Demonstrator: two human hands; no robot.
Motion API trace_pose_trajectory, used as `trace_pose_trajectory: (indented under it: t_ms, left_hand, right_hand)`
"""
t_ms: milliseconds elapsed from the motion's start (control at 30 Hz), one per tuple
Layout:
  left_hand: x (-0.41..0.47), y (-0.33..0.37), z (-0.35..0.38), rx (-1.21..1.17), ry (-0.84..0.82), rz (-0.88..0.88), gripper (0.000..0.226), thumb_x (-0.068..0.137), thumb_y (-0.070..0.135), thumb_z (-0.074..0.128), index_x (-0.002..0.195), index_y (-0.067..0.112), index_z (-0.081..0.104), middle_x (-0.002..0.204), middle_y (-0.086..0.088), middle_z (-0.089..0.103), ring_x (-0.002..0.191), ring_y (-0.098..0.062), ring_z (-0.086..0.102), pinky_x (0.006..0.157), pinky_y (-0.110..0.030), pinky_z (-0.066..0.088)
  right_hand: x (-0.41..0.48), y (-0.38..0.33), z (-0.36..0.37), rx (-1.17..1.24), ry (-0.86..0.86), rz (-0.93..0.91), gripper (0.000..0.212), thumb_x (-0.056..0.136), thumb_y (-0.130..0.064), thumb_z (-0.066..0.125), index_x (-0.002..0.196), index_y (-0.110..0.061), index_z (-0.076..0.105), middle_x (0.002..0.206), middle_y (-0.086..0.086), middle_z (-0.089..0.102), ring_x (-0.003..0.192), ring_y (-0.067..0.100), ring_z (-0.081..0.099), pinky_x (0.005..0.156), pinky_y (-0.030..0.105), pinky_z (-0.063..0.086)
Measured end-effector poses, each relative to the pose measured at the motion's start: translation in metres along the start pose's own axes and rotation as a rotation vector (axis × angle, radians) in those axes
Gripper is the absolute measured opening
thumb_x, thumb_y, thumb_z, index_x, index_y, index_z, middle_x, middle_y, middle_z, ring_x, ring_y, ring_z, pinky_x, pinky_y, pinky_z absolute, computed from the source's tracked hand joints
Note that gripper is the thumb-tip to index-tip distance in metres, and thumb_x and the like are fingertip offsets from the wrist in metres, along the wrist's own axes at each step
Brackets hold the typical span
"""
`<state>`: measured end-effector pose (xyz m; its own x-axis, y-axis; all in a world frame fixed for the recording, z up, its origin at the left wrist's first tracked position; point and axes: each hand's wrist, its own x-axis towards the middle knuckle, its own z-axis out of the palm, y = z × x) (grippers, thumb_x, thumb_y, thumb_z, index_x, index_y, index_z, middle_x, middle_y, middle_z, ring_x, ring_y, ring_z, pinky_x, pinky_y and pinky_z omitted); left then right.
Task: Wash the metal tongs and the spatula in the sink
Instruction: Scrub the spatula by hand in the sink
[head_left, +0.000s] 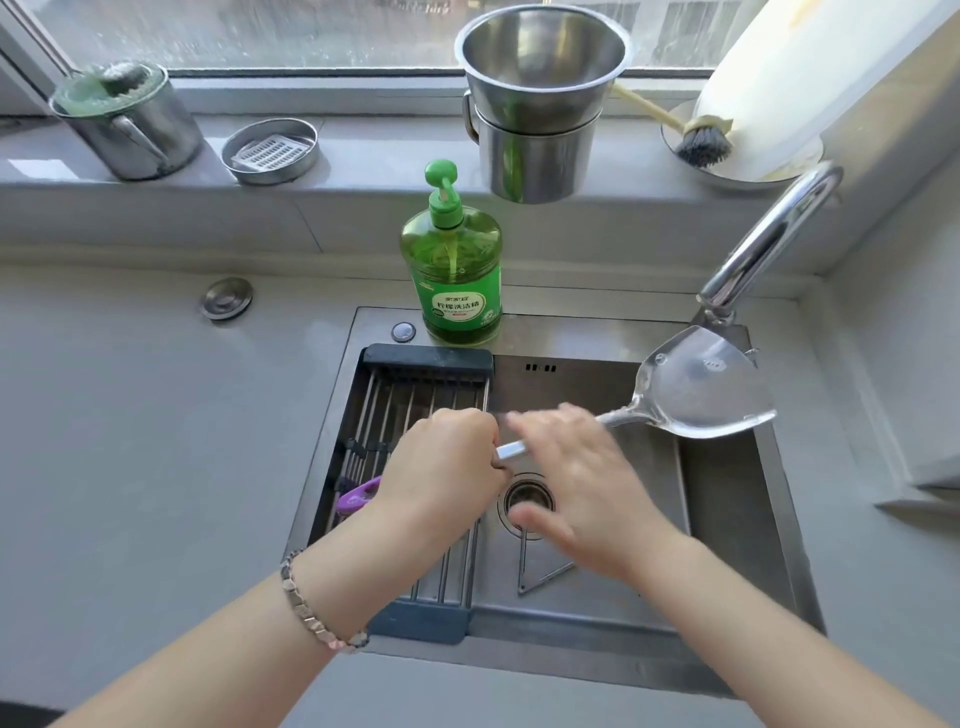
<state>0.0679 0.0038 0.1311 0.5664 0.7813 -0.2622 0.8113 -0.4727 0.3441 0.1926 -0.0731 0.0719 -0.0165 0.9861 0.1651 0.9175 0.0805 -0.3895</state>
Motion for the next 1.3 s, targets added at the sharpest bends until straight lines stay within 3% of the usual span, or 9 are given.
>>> trace_pose_trajectory:
  t_ms: [100,233,400,567,700,833,967,1133,1300]
  left_hand:
    - [-0.002,-0.003,0.001,-0.028,0.010,-0.020,0.010,0.084,0.027,0.065,0.087,0.017,0.063,0.084,0.000,0.058,0.085,-0.021,0.058,0.073,-0.030,0.051]
    - [-0.003,0.005,0.004,-0.080,0.026,-0.029,0.012,0.081,0.023,0.065,0.075,0.018,0.056,0.076,0.002,0.052,0.076,-0.022,0.051,0.063,-0.027,0.039]
    - [-0.004,0.002,0.001,-0.166,0.016,-0.068,0.010,0.078,0.019,0.070,0.081,0.011,0.066,0.069,0.001,0.055,0.073,-0.024,0.059,0.067,-0.032,0.052]
    - [-0.003,0.003,0.002,-0.259,-0.048,-0.061,0.013,0.076,0.015,0.068,0.069,0.004,0.064,0.059,-0.003,0.054,0.058,-0.021,0.052,0.055,-0.027,0.043]
    - [-0.002,0.001,0.002,-0.437,-0.248,-0.165,0.020,0.072,0.012,0.071,0.074,-0.007,0.067,0.052,-0.003,0.051,0.046,-0.015,0.045,0.048,-0.022,0.042]
    - [-0.002,0.005,-0.005,-0.474,-0.376,-0.179,0.008,0.071,0.005,0.068,0.070,-0.002,0.066,0.046,-0.003,0.052,0.037,-0.012,0.043,0.039,-0.014,0.038]
    - [-0.005,0.003,-0.008,-0.491,-0.443,-0.178,0.010,0.073,0.008,0.071,0.073,-0.002,0.069,0.047,-0.003,0.053,0.039,-0.014,0.043,0.042,-0.017,0.040]
    - [-0.006,0.005,-0.008,-0.494,-0.422,-0.162,0.010,0.072,0.006,0.069,0.073,-0.004,0.068,0.050,-0.005,0.055,0.039,-0.013,0.043,0.040,-0.015,0.040]
    - [-0.004,0.007,-0.009,-0.505,-0.427,-0.208,0.010,0.075,0.006,0.067,0.075,-0.003,0.069,0.052,-0.008,0.052,0.042,-0.016,0.042,0.042,-0.017,0.038]
  right_hand:
    - [-0.003,0.014,-0.010,0.036,0.097,0.191,0.082,0.092,-0.063,0.009,0.118,-0.003,0.058,0.115,0.011,0.061,0.115,0.027,0.050,0.111,0.030,0.011]
    - [-0.009,-0.014,0.001,0.069,0.045,0.009,0.063,0.098,-0.045,0.016,0.126,-0.001,0.052,0.126,0.014,0.059,0.123,0.020,0.039,0.113,0.029,0.010]
    - [-0.014,0.012,-0.010,0.074,0.102,0.204,0.092,0.087,-0.069,0.002,0.142,-0.002,0.034,0.150,0.013,0.031,0.141,0.015,0.015,0.116,0.024,-0.003]
    - [-0.021,-0.012,0.000,-0.002,-0.081,-0.065,0.089,0.089,-0.068,0.007,0.139,0.000,0.034,0.145,0.016,0.040,0.138,0.022,0.022,0.116,0.032,0.005]
    - [-0.016,0.011,-0.013,0.048,0.054,0.182,0.098,0.084,-0.073,0.003,0.141,0.000,0.033,0.149,0.016,0.033,0.141,0.020,0.014,0.116,0.028,-0.001]
    - [-0.024,-0.013,-0.001,-0.010,-0.086,-0.104,0.089,0.087,-0.070,0.009,0.138,0.000,0.031,0.144,0.018,0.040,0.138,0.025,0.023,0.117,0.037,0.009]
    - [-0.021,0.015,-0.014,0.008,0.022,0.107,0.091,0.088,-0.070,0.009,0.137,0.002,0.035,0.144,0.020,0.040,0.138,0.024,0.022,0.116,0.034,0.007]
    - [-0.032,-0.008,-0.005,-0.023,-0.044,-0.163,0.085,0.089,-0.068,0.016,0.138,0.000,0.029,0.146,0.018,0.035,0.139,0.025,0.022,0.117,0.035,0.012]
    - [-0.024,0.004,-0.015,-0.004,0.022,0.070,0.091,0.089,-0.069,0.011,0.140,0.004,0.030,0.147,0.023,0.033,0.139,0.026,0.017,0.116,0.033,0.007]
